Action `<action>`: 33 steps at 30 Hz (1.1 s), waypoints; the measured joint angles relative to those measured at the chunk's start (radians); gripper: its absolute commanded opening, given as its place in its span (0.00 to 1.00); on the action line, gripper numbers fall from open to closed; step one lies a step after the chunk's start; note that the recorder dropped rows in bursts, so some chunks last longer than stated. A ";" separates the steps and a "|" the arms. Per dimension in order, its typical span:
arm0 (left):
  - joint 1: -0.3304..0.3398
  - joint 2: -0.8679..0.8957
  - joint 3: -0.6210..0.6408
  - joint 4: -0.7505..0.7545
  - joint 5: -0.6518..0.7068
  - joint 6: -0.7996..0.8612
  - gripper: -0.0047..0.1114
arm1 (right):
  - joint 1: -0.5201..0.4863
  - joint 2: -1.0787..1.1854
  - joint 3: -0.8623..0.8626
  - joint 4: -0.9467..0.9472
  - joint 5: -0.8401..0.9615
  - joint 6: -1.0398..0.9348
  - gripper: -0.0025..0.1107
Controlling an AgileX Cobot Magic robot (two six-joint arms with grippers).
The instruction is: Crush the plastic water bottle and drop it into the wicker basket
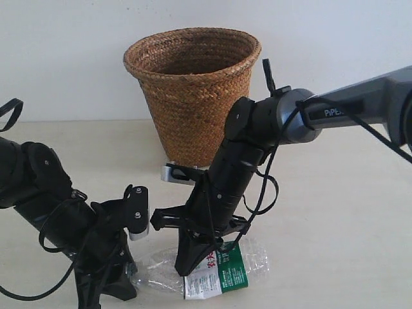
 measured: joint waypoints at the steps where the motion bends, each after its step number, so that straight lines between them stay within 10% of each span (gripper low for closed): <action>1: 0.000 0.000 0.000 0.000 0.000 0.000 0.08 | -0.002 0.010 -0.002 0.009 0.007 0.000 0.02; 33: 0.002 0.000 0.000 -0.008 -0.002 0.002 0.08 | -0.039 -0.026 -0.055 -0.080 0.097 -0.028 0.02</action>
